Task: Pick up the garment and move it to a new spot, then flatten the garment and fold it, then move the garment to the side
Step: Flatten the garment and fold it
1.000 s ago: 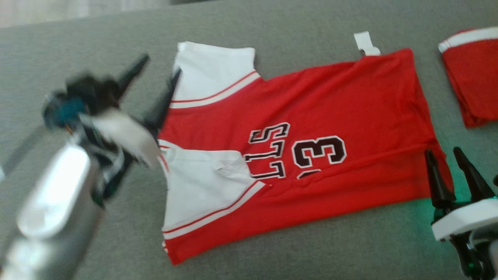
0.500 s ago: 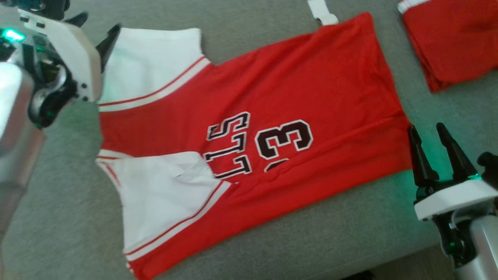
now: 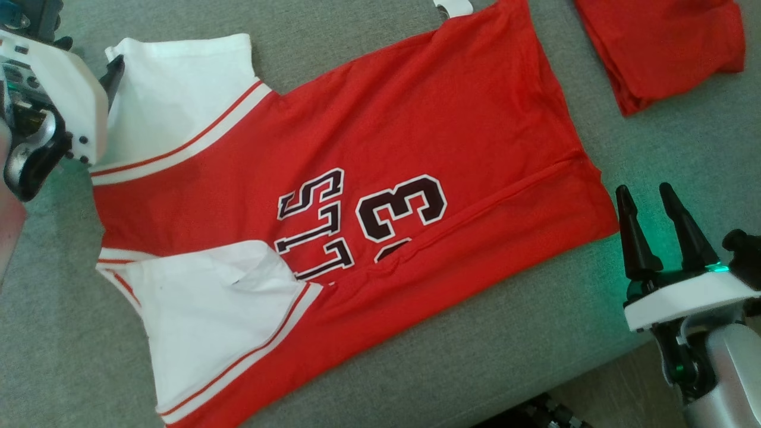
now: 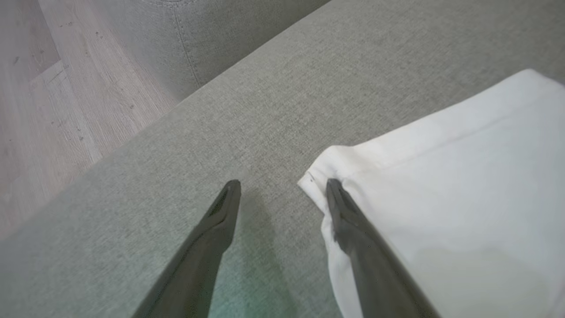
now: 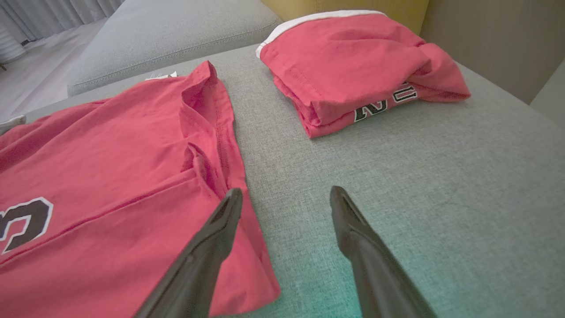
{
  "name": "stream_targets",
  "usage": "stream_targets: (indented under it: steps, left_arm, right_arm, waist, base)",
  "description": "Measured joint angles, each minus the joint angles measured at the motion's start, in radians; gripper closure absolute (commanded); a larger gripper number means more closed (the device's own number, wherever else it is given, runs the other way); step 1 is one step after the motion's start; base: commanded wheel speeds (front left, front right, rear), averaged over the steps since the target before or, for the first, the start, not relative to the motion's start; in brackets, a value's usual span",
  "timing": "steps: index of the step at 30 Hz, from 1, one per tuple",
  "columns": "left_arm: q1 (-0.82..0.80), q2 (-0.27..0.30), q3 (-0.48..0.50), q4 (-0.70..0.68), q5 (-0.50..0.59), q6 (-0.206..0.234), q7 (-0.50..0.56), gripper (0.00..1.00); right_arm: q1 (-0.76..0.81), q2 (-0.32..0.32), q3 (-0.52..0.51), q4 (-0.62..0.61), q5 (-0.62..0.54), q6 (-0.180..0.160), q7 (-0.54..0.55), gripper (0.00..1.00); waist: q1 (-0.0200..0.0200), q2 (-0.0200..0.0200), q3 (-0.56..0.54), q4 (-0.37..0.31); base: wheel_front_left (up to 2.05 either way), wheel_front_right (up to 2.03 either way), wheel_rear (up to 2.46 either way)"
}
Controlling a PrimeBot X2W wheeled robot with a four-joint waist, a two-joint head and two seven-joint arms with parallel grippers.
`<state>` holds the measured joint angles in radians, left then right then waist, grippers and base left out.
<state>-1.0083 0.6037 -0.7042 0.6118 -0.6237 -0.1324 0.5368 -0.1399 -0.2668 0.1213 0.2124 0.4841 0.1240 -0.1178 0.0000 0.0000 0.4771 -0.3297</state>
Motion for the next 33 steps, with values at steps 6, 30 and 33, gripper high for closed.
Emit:
stream_targets:
  steps: [6,30,33]
  left_arm:
    - [-0.02,0.007,-0.03,0.002,-0.021,0.0,-0.01,0.0]
    - [-0.075,0.015,-0.149,-0.028,-0.107,0.0,-0.064,1.0]
    - [-0.099,0.011,-0.171,-0.032,-0.107,0.0,-0.084,1.0]
  right_arm:
    - [-0.001,0.0,-0.001,0.012,0.0,0.0,-0.007,0.0]
    - [-0.105,-0.036,-0.03,0.026,0.001,0.0,-0.02,0.0]
    - [-0.174,-0.052,0.001,0.02,0.011,0.0,0.046,0.0]
  waist:
    - [0.0,0.0,-0.005,-0.001]
    - [0.0,0.0,0.015,0.03]
    - [0.0,0.0,0.013,0.05]
  base:
    - [0.0,0.0,0.0]
    - [0.0,0.0,0.0]
    - [0.0,0.0,0.0]
